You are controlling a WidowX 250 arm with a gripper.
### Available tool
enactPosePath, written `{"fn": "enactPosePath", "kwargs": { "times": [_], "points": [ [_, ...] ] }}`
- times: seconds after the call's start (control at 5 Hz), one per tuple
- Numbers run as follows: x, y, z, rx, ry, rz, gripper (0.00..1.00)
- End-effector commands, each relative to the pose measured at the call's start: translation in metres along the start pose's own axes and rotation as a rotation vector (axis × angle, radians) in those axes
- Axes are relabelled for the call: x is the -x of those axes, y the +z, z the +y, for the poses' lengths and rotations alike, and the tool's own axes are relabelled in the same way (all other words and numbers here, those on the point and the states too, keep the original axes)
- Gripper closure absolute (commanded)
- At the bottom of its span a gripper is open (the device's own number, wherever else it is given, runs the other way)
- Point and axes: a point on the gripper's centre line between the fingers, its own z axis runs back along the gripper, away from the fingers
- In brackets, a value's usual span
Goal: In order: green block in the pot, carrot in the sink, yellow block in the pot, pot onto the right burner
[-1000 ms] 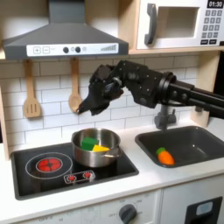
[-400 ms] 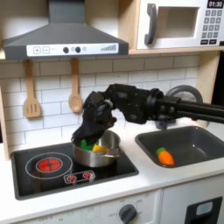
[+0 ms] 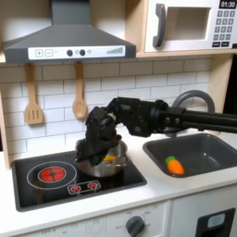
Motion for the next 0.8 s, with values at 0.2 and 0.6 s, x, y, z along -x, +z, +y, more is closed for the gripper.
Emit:
{"fn": "enactPosePath", "kwargs": {
  "times": [0.2,0.6],
  "points": [
    [0.016,-0.027,0.011,-0.028,0.022,0.094,1.00],
    [0.016,-0.033,0.003,-0.012,0.003,0.096,1.00]
  ]
}}
